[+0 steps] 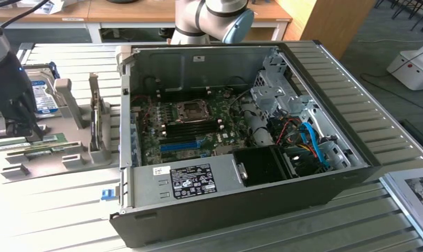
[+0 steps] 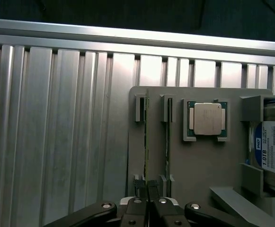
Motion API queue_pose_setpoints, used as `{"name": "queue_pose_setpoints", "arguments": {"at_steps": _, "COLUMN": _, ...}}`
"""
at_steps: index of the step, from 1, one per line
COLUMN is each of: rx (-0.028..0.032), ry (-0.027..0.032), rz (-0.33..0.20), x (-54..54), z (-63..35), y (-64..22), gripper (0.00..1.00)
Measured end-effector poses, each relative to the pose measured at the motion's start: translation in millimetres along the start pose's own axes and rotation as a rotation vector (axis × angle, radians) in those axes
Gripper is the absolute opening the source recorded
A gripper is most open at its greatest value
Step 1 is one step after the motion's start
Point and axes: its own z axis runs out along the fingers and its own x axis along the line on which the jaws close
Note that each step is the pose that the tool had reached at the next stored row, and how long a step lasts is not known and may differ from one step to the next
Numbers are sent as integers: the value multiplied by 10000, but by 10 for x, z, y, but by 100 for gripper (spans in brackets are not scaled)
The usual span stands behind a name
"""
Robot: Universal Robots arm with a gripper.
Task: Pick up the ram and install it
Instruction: 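Pick up the ram and move it above insertion slot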
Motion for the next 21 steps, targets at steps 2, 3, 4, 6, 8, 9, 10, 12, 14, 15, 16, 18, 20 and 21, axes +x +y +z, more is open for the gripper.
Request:
{"name": "queue_pose_setpoints", "arguments": {"at_steps": 2, "rx": 0, "ry": -1, "rz": 2, "x": 0, "z": -18, "y": 1, "gripper": 12}}
{"name": "queue_pose_setpoints", "arguments": {"at_steps": 3, "rx": 0, "ry": 0, "rz": 3, "x": -1, "z": -30, "y": 1, "gripper": 12}}
{"name": "queue_pose_setpoints", "arguments": {"at_steps": 4, "rx": -1, "ry": 0, "rz": 4, "x": -1, "z": -43, "y": 2, "gripper": 12}}
{"name": "queue_pose_setpoints", "arguments": {"at_steps": 6, "rx": 0, "ry": 0, "rz": 5, "x": -2, "z": -68, "y": 2, "gripper": 12}}
{"name": "queue_pose_setpoints", "arguments": {"at_steps": 8, "rx": 0, "ry": -1, "rz": 6, "x": -2, "z": -90, "y": 3, "gripper": 12}}
{"name": "queue_pose_setpoints", "arguments": {"at_steps": 9, "rx": 0, "ry": -1, "rz": 7, "x": -2, "z": -100, "y": 4, "gripper": 12}}
{"name": "queue_pose_setpoints", "arguments": {"at_steps": 10, "rx": 1, "ry": -1, "rz": 7, "x": -3, "z": -111, "y": 4, "gripper": 12}}
{"name": "queue_pose_setpoints", "arguments": {"at_steps": 12, "rx": -1, "ry": 0, "rz": 8, "x": -3, "z": -133, "y": 5, "gripper": 12}}
{"name": "queue_pose_setpoints", "arguments": {"at_steps": 14, "rx": 0, "ry": -1, "rz": 9, "x": -3, "z": -153, "y": 5, "gripper": 12}}
{"name": "queue_pose_setpoints", "arguments": {"at_steps": 15, "rx": 1, "ry": -1, "rz": 10, "x": -4, "z": -162, "y": 5, "gripper": 12}}
{"name": "queue_pose_setpoints", "arguments": {"at_steps": 16, "rx": 0, "ry": -1, "rz": 10, "x": -4, "z": -172, "y": 6, "gripper": 12}}
{"name": "queue_pose_setpoints", "arguments": {"at_steps": 18, "rx": 0, "ry": 0, "rz": 12, "x": -4, "z": -192, "y": 6, "gripper": 12}}
{"name": "queue_pose_setpoints", "arguments": {"at_steps": 20, "rx": 0, "ry": 0, "rz": 13, "x": -5, "z": -209, "y": 7, "gripper": 12}}
{"name": "queue_pose_setpoints", "arguments": {"at_steps": 21, "rx": 1, "ry": -1, "rz": 13, "x": -5, "z": -218, "y": 7, "gripper": 12}}
